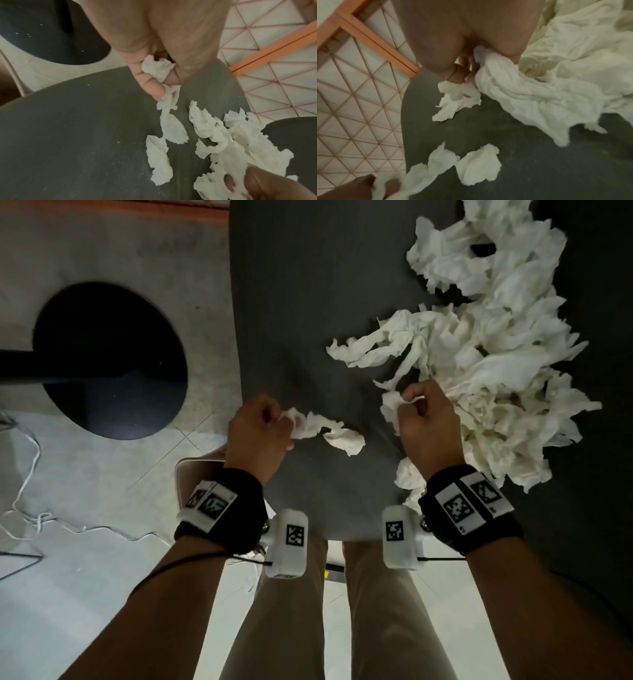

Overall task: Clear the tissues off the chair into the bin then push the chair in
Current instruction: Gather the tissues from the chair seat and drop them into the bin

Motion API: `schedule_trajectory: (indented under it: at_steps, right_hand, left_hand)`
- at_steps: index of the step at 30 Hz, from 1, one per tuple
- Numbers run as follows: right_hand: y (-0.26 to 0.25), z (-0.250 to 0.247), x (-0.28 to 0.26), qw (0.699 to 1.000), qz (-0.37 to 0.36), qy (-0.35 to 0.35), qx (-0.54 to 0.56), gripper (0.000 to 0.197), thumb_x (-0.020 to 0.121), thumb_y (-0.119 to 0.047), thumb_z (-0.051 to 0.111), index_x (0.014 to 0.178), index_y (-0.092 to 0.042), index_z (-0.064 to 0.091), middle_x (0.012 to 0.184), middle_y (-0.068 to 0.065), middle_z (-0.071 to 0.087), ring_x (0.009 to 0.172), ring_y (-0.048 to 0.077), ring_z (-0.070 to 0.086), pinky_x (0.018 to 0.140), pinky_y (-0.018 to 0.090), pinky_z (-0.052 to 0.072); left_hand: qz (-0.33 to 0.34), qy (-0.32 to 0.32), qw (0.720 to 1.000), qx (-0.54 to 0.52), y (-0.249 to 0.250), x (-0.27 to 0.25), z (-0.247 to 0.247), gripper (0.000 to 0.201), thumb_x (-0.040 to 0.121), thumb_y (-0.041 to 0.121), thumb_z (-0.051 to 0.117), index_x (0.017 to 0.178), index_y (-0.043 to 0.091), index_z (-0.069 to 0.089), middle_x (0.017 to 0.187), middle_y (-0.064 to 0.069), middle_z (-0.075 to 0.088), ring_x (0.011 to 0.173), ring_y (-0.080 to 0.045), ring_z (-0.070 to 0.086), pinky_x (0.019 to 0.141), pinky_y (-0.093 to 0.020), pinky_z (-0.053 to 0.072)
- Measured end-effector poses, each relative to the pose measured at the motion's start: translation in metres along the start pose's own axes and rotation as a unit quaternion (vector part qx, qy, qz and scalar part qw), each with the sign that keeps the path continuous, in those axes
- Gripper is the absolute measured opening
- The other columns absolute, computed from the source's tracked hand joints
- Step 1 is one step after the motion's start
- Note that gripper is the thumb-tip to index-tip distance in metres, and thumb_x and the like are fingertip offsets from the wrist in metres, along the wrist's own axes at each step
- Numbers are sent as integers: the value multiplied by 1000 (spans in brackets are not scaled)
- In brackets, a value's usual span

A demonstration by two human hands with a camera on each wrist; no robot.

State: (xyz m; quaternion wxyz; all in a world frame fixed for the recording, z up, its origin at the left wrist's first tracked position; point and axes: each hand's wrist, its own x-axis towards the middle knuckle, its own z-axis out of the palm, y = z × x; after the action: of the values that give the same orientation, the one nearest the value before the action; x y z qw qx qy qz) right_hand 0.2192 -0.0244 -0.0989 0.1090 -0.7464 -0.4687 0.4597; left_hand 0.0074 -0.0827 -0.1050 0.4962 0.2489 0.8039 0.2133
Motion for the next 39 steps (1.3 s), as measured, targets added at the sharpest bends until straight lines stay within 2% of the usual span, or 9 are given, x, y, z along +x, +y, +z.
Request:
schedule_trajectory:
  at_steps: [3, 7, 11, 15, 19, 24, 27, 33, 39]
  right_hand:
    - [1, -2, -9, 999, 22, 4, 47, 25, 86, -12, 43, 79, -24, 63, 70, -6, 64, 65, 5, 57, 63, 20, 46]
    - [-6, -6, -14, 996, 80, 6, 31, 39, 91, -24, 46, 59, -2, 52, 60, 9, 57, 62, 23, 50, 60, 32, 40]
    - [-7, -1, -8, 999, 45, 4, -13, 48, 89, -36, 58, 56, -3, 47, 53, 9, 50, 53, 20, 45, 54, 30, 35]
    - [-10, 9, 9, 999, -2, -10, -31, 7, 85, -12, 54, 89, -6, 54, 72, 4, 54, 62, 17, 47, 54, 18, 34]
    - [-15, 20, 24, 1000, 13, -8, -8, 37, 91, -3, 43, 126, -16, 40, 104, 11, 63, 92, 29, 62, 71, 26, 39]
    - [-19, 31, 33, 997, 68, -14, -23, 45, 97, -24, 48, 138, -22, 29, 124, 17, 59, 108, 37, 59, 87, 38, 44]
    - [-17, 33, 39, 996, 70, -4, -50, 42, 95, -28, 51, 133, -20, 34, 127, 15, 57, 110, 39, 57, 89, 41, 44]
    - [-8, 34, 43, 984, 91, -39, -145, 42, 95, -38, 48, 126, -11, 49, 123, 18, 60, 115, 40, 54, 92, 43, 42]
    - [-4, 18, 22, 997, 42, -21, -66, 51, 93, -51, 47, 62, -12, 56, 70, 7, 61, 75, 25, 55, 71, 29, 37]
  left_hand:
    - [29, -3, 999, 20, -5, -8, 0, 22, 80, 7, 48, 74, 27, 55, 77, 5, 63, 75, -22, 63, 66, -33, 53]
    - [40, -46, 993, 96, 2, -22, 24, 25, 90, 28, 50, 69, 16, 57, 62, 3, 59, 60, -15, 55, 57, -24, 45]
    - [75, -102, 961, 247, -2, -23, 54, 33, 85, 50, 63, 82, 19, 53, 84, 1, 62, 78, -19, 59, 71, -31, 49]
    - [119, -161, 938, 282, -13, -19, 72, 38, 85, 36, 67, 111, 22, 44, 114, -2, 58, 101, -25, 60, 86, -40, 50]
    - [127, -158, 924, 324, -17, -11, 70, 24, 91, 27, 58, 111, 16, 52, 113, -7, 58, 103, -28, 59, 85, -38, 47]
    - [132, -114, 941, 291, -7, -4, 49, 21, 89, 27, 61, 100, 10, 57, 100, -9, 57, 95, -28, 57, 78, -31, 38]
    - [141, -57, 951, 270, 13, 6, 36, 8, 85, 15, 59, 85, 14, 51, 96, -8, 50, 86, -26, 53, 71, -29, 34]
    - [207, -8, 957, 202, 76, 25, 31, 20, 85, 0, 49, 93, 17, 52, 84, 4, 57, 79, -20, 60, 66, -27, 47]
    - [171, -48, 956, 235, 113, 53, 62, 33, 83, 29, 55, 113, 18, 51, 100, -4, 62, 92, -27, 60, 83, -35, 49]
